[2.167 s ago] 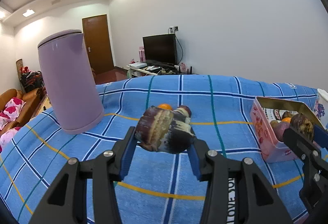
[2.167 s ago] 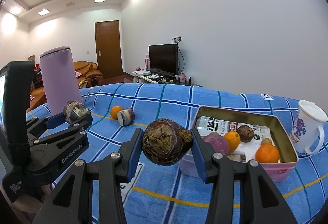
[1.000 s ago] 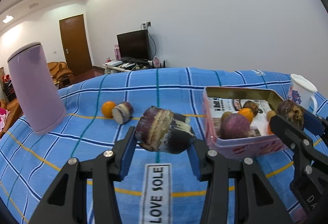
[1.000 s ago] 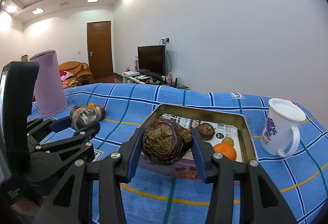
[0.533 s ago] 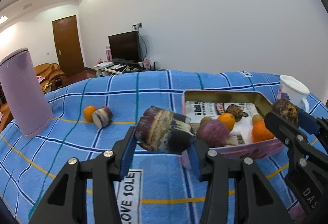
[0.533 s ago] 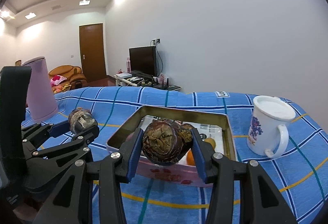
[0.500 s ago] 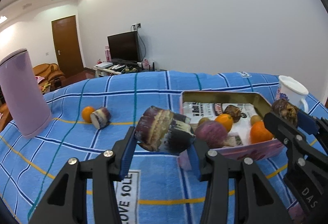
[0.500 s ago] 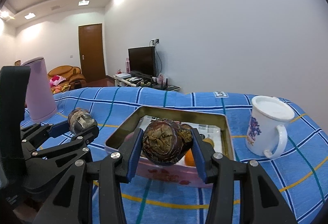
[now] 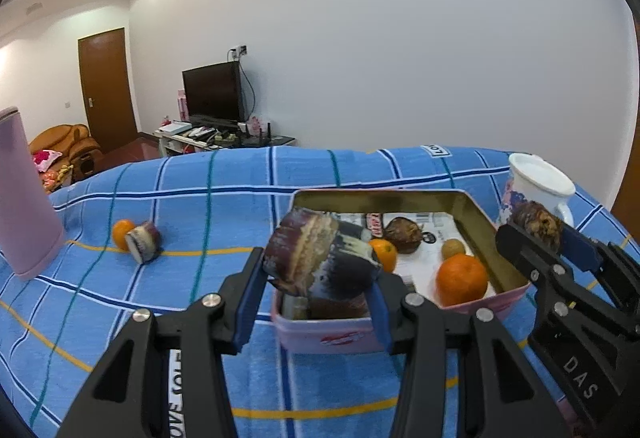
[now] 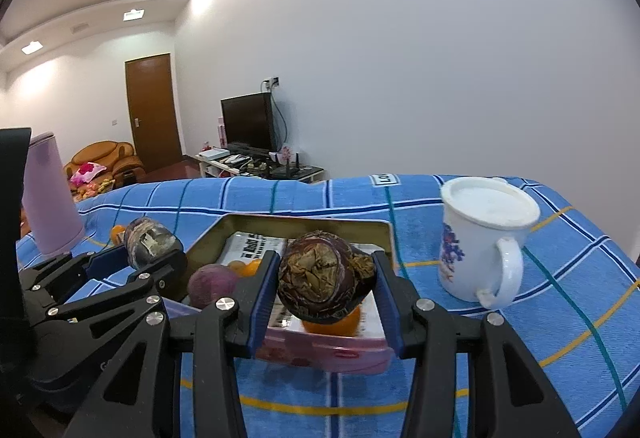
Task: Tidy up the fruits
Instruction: 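Carry the held taro and striped tuber over the pink tin, then lower the taro and striped tuber into the pink tin and open both tools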
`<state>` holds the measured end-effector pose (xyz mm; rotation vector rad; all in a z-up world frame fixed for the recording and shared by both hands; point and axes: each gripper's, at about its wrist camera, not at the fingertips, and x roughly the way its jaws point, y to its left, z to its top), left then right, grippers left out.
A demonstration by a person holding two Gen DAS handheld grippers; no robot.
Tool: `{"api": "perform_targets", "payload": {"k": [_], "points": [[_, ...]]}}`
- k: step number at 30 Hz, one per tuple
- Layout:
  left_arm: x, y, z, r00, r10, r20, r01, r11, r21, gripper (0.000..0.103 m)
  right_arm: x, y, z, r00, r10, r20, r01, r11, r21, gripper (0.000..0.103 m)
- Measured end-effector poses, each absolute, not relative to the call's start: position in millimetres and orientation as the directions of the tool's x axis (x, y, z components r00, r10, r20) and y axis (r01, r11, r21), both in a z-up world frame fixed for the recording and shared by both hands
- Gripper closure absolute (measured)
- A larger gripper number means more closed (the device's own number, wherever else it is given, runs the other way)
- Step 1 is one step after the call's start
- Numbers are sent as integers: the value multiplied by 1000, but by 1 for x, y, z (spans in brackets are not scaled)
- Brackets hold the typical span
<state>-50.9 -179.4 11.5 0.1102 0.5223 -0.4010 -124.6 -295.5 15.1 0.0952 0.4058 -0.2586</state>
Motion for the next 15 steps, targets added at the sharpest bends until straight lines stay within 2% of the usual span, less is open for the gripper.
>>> {"api": "perform_targets", "payload": {"k": [15], "points": [[-32,-206,13,768,-384,-512,430,902,-30,54,-124,-317,16,860,-290,-419,347,936,65,55]]}}
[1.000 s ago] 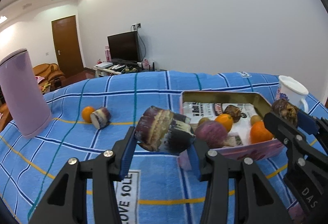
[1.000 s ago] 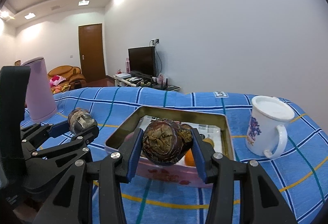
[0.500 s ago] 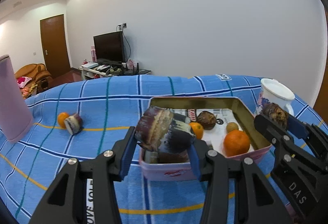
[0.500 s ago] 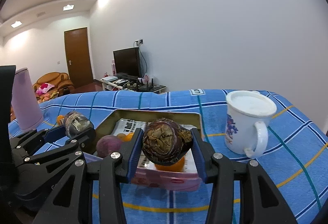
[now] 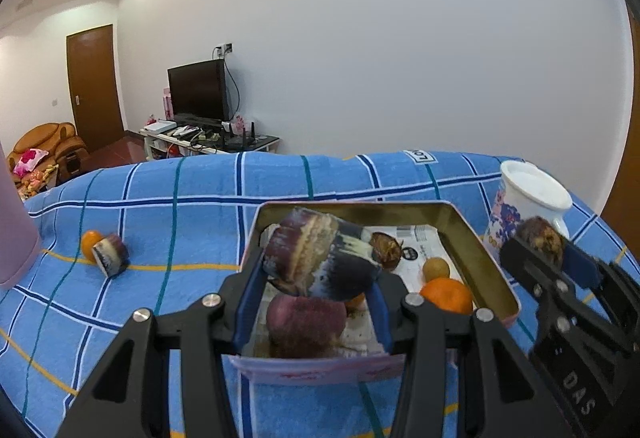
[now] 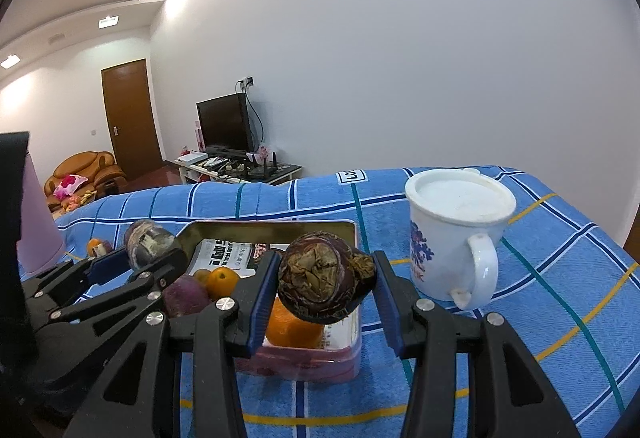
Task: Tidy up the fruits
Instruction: 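Lower the taro and striped tuber into the pink tin and open both tools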
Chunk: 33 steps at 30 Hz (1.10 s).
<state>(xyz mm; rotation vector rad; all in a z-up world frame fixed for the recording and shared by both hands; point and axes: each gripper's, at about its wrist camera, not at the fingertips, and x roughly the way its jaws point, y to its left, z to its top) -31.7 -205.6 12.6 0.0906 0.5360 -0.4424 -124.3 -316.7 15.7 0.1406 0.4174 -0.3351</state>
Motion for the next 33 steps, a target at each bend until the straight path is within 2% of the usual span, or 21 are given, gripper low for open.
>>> {"api": "perform_targets", "payload": {"k": [6,17,25,33], "points": [[-15,-209,14,760,-377,-530,422,906,-40,54,-117,-331,12,843,-236,-484,351,922,161,55],[10,-222,7,735,-377,-564,437,899,-33,54,-65,-345,6,792,-220,-569,362,921,148,55],[21,-232,-10,701,-350,-621,435,900,-17,54,-46,-353,-7,784,-184,-592,340,926,162,54],[27,-234,-10,699,-336,-631,425,905,-11,54,-41,-356,-7,805,-126,-580,295,933,207,54]]}}
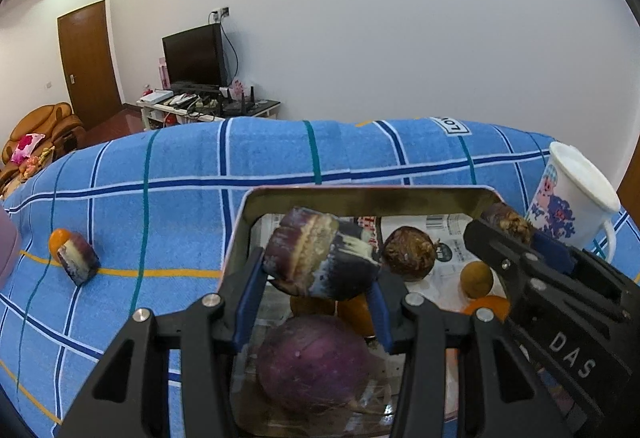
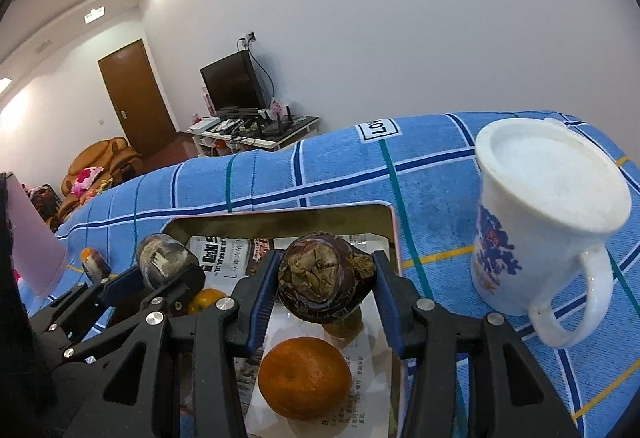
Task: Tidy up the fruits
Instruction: 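Lower the taro and striped tuber into the pink tin and open both tools, then move both open tools back toward the orange and small striped tuber piece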
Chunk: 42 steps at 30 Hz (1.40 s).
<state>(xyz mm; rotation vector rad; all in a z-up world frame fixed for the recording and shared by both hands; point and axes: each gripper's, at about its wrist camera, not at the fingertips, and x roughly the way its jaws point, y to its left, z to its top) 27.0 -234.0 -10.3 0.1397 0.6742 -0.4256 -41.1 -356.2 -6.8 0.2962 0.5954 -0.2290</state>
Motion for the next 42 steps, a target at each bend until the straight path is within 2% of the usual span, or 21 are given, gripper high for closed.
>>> {"api": "perform_targets", "payload": {"k": [4,6,7,8,9,10,17,22,25,28,33,42], "points": [[21,-242,-9,708,-340,-619,450,893,24,52,-40,-358,-8,821,-76,-566,256,935,246,54],[15,-243,-7,725,-332,-604,449,892,49,47,-38,-356,-8,830,-34,-557,218,939,267,54],[14,-244,-6,734,-326,-596,446,893,61,34,-38,-354,-8,836,-17,-549,199,941,273,50],[12,-244,-5,743,-320,-588,442,894,72,25,-39,-352,-7,839,-18,-544,194,944,268,45],[9,-244,-4,754,-308,-580,432,898,85,12,-39,-349,-6,840,-23,-542,194,946,260,33],[7,-244,-2,766,-300,-568,422,902,94,7,-40,-347,-5,843,-33,-536,194,949,247,24],[-10,-230,9,823,-297,-485,394,913,108,3,-61,-338,9,885,-129,-448,227,959,171,23],[-17,-207,16,857,-274,-436,350,931,102,0,-84,-335,24,909,-231,-347,294,945,140,23],[-21,-194,21,875,-260,-408,321,943,88,0,-103,-333,31,934,-259,-246,299,943,144,23],[-22,-189,22,894,-241,-378,297,950,95,0,-114,-325,34,946,-273,-176,298,945,136,17],[-29,-184,15,891,-234,-389,296,949,106,0,-112,-314,31,936,-268,-228,300,947,116,17],[-43,-173,13,884,-247,-396,305,948,88,0,-130,-294,30,930,-290,-224,308,950,47,17]]}}
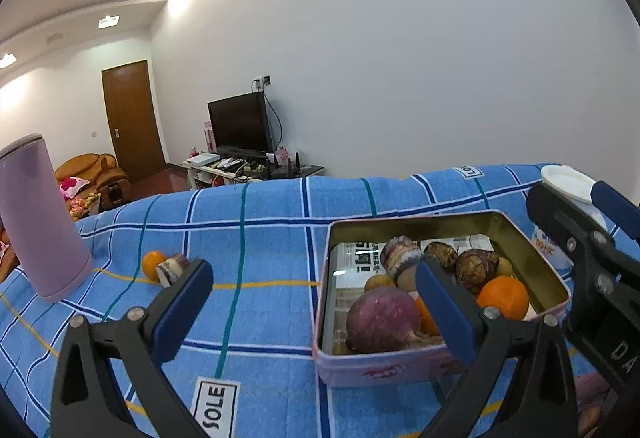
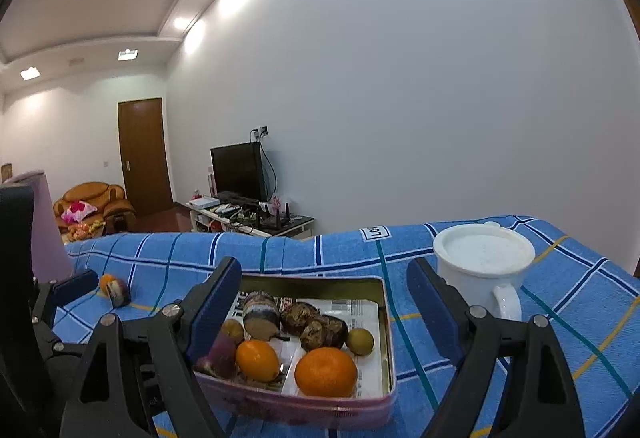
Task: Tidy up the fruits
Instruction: 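Move both open tools back toward the orange and small striped tuber piece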
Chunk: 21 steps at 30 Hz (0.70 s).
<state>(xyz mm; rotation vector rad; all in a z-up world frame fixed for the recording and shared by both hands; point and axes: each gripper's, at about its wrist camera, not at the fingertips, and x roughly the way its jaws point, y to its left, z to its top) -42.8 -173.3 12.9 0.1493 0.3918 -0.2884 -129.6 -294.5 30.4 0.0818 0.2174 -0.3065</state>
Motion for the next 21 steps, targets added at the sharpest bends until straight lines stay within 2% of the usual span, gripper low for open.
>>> {"api": "perform_targets", "payload": {"k": [8,14,21], "points": [[-55,-164,13,886,-236,-400,297,950,97,0,-150,-289,28,928,-302,-218,317,948,38,17],[-62,-156,12,882,-248,-400,313,944,105,0,-162,-297,25,914,-319,-251,351,931,97,17],[-65,-150,8,857,-277,-434,383,907,177,0,-173,-297,22,895,-349,-279,398,906,143,17]]}}
